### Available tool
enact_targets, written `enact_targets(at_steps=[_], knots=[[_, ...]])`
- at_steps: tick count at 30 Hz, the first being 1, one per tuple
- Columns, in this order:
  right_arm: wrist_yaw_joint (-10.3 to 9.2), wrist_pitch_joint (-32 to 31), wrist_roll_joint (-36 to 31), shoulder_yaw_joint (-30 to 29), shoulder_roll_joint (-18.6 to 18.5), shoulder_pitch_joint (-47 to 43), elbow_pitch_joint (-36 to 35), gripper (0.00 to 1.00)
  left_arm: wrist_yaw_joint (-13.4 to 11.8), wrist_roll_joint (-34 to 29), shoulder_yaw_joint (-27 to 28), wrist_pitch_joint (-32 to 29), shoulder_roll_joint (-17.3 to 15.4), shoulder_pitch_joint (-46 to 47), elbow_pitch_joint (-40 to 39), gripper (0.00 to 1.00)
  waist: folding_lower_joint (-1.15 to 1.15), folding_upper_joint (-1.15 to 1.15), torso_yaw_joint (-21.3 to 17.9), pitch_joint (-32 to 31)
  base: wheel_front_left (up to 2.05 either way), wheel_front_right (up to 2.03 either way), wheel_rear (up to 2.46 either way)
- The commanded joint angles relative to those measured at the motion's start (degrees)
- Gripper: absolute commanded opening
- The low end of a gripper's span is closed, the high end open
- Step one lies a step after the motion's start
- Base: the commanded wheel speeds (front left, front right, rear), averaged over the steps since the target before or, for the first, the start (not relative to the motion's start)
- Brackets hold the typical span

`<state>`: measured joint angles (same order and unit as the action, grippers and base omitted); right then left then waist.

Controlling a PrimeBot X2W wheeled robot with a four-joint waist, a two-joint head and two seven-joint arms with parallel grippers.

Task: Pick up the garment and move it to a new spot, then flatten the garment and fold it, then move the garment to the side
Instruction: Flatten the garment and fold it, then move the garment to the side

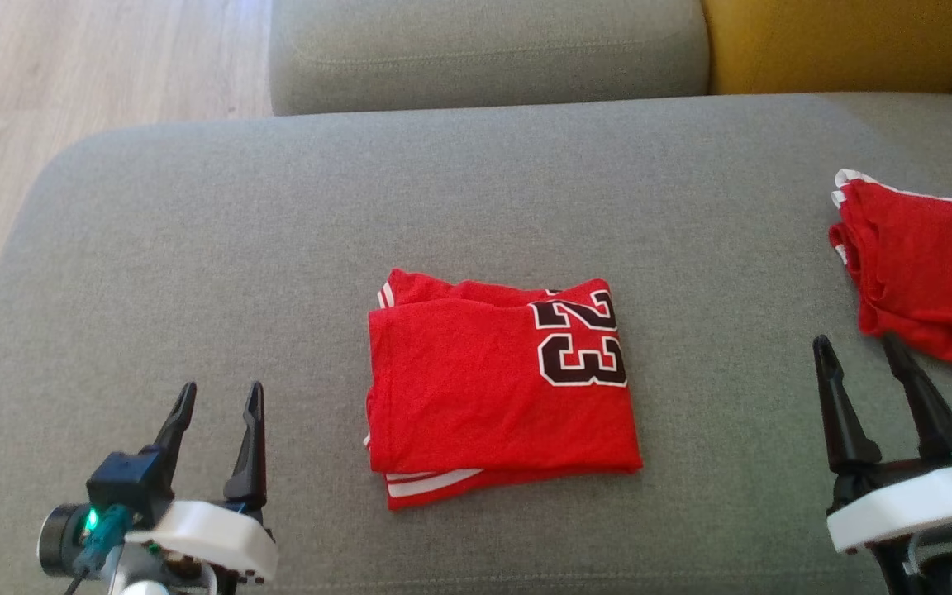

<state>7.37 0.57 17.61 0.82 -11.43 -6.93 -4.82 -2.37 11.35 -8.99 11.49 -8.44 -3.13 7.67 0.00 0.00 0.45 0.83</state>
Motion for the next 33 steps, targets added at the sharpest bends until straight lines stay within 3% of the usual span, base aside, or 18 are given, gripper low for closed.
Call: enact_targets(at_steps=[1,33], knots=[[0.12,-0.37,-0.34,0.38,-0.45,0.69,-2.31,1.00,-0.28,0.23,1.61,-0.17,-1.09,1.56,-1.97,1.00,0.00,0.00,0.04,-0.43,0.00,0.00,0.00],[0.12,-1.64,-1.62,-0.17,0.31,0.20,-3.19,1.00,-1.38,1.01,0.25,-1.14,-2.30,1.33,-3.45,1.00,0.00,0.00,0.40,-0.25,0.00,0.00,0.00]])
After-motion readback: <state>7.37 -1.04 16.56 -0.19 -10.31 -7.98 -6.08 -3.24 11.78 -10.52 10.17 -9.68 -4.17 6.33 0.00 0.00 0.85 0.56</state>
